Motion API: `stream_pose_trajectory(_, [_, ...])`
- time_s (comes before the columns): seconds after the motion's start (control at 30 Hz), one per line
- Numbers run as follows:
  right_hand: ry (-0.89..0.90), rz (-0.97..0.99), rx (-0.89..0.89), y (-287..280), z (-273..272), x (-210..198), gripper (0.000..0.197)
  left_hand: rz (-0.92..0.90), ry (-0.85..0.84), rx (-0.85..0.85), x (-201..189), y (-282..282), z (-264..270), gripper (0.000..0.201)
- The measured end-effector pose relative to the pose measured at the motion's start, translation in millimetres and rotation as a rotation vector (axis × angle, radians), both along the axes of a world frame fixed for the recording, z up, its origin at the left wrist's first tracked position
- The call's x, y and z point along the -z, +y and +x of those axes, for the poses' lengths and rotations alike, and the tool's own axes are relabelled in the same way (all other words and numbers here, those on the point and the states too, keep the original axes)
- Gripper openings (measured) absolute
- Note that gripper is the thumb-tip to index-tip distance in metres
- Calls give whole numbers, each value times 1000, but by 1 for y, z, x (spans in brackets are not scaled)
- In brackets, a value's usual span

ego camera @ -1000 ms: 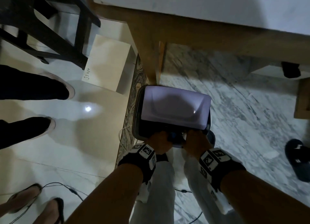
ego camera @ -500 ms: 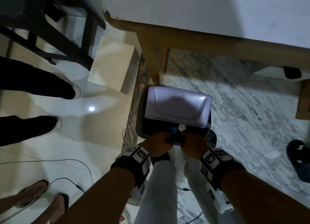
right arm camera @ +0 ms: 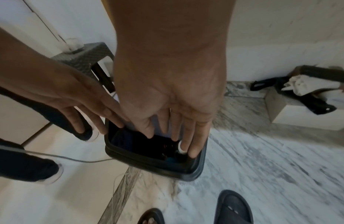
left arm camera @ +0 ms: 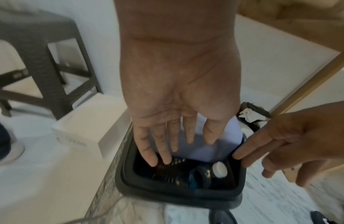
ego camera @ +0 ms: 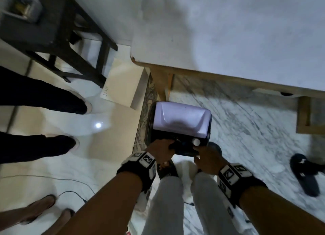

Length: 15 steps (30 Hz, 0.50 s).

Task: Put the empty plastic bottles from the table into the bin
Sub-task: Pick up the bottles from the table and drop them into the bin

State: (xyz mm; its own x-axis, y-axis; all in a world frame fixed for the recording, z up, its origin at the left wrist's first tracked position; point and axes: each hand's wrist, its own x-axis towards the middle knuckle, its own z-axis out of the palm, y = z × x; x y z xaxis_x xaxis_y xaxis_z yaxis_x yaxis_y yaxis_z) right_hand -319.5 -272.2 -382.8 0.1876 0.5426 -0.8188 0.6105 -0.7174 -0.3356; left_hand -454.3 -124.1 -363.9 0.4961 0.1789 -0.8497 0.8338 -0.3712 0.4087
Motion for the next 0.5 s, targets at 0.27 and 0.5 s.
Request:
stream_pose_trajectory(0.27, [-172, 134, 50, 8, 61, -217, 40, 191, -119, 175, -208, 46, 29, 53])
stream_pose_trajectory(0.5, [-449, 297, 86, 0, 147, -395, 38, 470, -318, 264, -397, 79, 112, 48])
